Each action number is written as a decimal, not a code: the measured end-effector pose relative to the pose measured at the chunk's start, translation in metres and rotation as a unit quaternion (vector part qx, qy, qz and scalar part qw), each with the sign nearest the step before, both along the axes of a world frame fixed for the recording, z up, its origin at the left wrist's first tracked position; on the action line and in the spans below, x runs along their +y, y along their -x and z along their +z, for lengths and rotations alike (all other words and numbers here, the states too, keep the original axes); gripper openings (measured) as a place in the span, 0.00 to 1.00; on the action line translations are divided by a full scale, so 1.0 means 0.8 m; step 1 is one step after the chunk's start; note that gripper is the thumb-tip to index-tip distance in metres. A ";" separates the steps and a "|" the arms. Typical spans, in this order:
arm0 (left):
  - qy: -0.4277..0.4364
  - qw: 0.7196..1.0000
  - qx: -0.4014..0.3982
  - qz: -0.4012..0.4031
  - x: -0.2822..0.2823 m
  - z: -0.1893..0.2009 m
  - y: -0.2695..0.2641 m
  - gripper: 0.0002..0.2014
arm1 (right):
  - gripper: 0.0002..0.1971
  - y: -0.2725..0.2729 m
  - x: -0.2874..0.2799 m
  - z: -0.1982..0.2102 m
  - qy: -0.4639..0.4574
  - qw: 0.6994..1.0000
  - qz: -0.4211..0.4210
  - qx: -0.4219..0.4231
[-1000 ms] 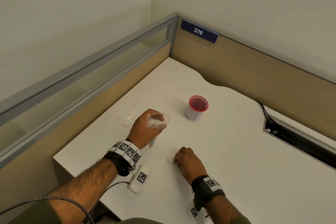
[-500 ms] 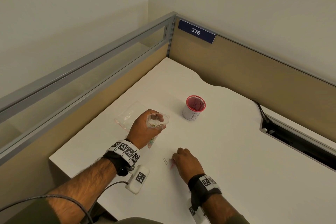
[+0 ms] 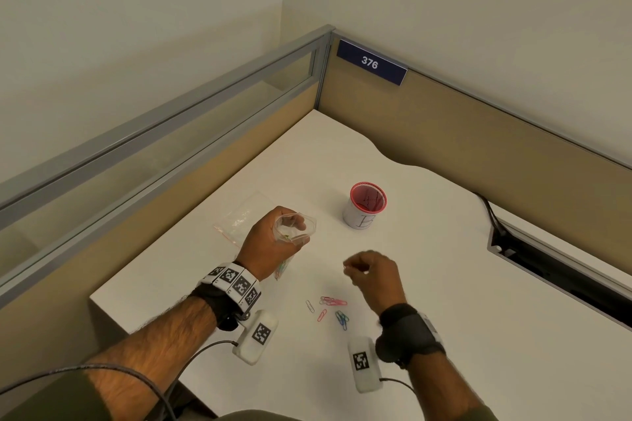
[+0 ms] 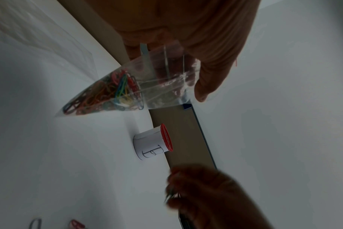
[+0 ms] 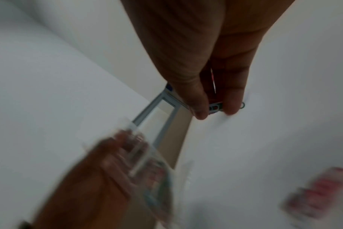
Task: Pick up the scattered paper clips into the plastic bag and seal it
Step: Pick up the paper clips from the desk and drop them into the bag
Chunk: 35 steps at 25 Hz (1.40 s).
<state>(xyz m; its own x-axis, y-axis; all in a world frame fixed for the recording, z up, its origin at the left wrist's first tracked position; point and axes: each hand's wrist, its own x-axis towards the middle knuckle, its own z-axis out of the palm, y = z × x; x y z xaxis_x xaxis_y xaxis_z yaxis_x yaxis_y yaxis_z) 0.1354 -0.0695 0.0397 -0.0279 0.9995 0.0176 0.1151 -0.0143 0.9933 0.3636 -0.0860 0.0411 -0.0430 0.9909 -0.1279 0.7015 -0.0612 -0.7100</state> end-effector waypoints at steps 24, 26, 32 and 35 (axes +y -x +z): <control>0.008 1.000 0.001 -0.016 -0.006 -0.006 -0.006 0.16 | 0.21 0.009 -0.026 -0.056 0.120 0.970 0.076 -0.195; 0.006 1.000 -0.001 -0.016 -0.005 -0.009 -0.004 0.15 | 0.21 0.023 -0.035 -0.069 0.104 0.968 0.097 -0.208; 0.003 1.000 -0.006 -0.021 -0.006 -0.008 -0.008 0.15 | 0.09 0.067 -0.043 -0.084 0.003 0.952 0.186 -0.244; -0.003 1.000 -0.007 -0.012 -0.003 -0.005 -0.001 0.16 | 0.10 0.054 -0.040 -0.084 -0.024 0.944 0.209 -0.255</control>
<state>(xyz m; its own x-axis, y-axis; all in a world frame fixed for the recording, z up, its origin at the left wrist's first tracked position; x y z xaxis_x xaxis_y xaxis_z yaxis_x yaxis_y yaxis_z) 0.1366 -0.0719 0.0354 -0.0049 0.9997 0.0225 0.1000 -0.0219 0.9947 0.3208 -0.1180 -0.0260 -0.3770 0.9059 -0.1929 0.9083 0.3208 -0.2687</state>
